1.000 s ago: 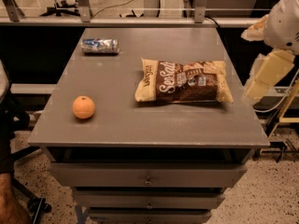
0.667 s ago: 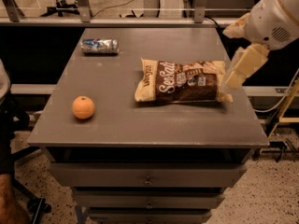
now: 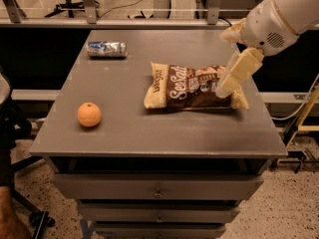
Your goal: Move brown chip bag near redbull can
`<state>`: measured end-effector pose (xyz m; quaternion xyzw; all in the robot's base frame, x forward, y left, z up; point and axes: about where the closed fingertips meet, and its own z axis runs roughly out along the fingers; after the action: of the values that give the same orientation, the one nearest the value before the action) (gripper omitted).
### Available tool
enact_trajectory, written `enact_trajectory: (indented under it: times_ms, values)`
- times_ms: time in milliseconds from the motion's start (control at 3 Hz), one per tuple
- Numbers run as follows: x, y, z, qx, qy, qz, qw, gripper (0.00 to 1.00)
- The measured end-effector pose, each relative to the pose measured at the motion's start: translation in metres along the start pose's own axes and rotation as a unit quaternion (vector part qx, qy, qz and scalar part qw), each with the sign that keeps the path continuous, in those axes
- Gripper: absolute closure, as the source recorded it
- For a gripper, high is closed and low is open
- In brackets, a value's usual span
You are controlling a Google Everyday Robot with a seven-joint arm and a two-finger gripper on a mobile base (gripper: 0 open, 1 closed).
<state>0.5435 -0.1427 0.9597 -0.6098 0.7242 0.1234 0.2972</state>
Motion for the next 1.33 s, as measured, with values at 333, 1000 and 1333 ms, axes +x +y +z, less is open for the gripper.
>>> enact_trajectory:
  times_ms: [333, 1000, 1333]
  values:
    - [-0.019, -0.01, 0.031, -0.026, 0.0, -0.035, 0.999, 0.0]
    - [-0.046, -0.01, 0.09, -0.079, 0.028, -0.083, 0.993, 0.0]
    - [-0.042, 0.001, 0.113, -0.089, 0.064, -0.071, 0.9914, 0.0]
